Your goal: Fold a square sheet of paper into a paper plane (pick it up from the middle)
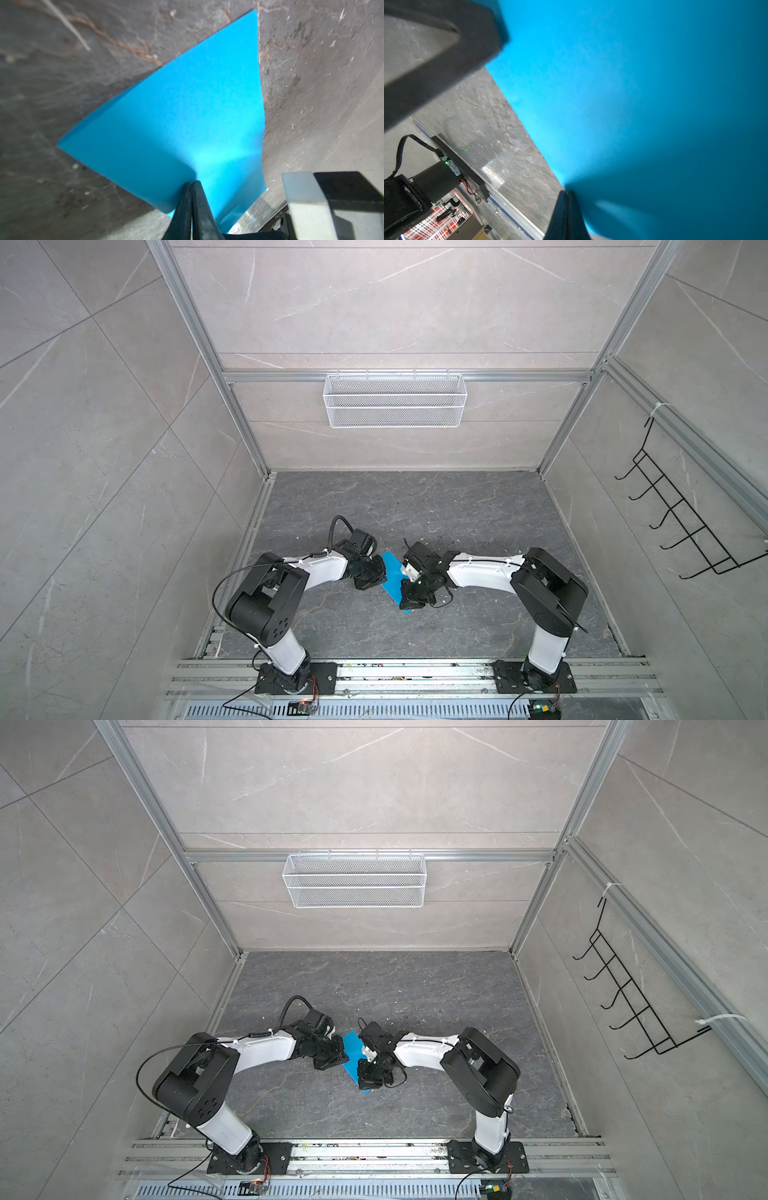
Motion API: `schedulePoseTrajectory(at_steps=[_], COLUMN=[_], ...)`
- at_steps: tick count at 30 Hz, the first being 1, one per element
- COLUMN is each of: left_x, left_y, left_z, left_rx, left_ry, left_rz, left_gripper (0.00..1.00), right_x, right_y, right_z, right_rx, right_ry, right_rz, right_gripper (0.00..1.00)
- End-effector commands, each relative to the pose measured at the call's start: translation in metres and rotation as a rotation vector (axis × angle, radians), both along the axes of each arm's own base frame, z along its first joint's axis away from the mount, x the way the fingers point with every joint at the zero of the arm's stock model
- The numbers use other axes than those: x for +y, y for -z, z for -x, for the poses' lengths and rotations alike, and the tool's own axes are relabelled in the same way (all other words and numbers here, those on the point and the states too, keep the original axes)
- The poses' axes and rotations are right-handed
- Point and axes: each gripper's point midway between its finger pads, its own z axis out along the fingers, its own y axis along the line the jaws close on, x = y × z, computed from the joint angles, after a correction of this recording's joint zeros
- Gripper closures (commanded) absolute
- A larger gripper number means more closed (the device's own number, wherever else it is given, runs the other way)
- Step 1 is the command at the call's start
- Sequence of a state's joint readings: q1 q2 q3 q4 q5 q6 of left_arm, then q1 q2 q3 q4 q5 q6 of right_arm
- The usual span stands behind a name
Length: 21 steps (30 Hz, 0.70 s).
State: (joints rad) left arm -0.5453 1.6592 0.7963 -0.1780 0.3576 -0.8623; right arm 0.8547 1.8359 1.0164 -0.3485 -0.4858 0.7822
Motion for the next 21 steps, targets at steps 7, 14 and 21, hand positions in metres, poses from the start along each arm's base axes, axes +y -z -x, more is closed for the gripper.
schedulePoseTrajectory(at_steps=[7, 14, 21], left_x=[0.011, 0.007, -0.002], left_y=[0.012, 0.007, -0.008], left_z=[0.006, 0.001, -0.004], left_rx=[0.019, 0.008, -0.027], left_ry=[0.000, 0.008, 0.036], left_rz=[-0.071, -0.058, -0.017], left_gripper=[0.90, 0.90, 0.89], right_x=[-0.028, -0.003, 0.016], right_y=[0.007, -0.034, -0.034], right_z=[0.019, 0.002, -0.030], right_rx=[0.016, -0.104, -0.179], right_ry=[-0.019, -0.035, -0.015], right_rz=[0.104, -0.044, -0.035], right_gripper=[0.94, 0.94, 0.92])
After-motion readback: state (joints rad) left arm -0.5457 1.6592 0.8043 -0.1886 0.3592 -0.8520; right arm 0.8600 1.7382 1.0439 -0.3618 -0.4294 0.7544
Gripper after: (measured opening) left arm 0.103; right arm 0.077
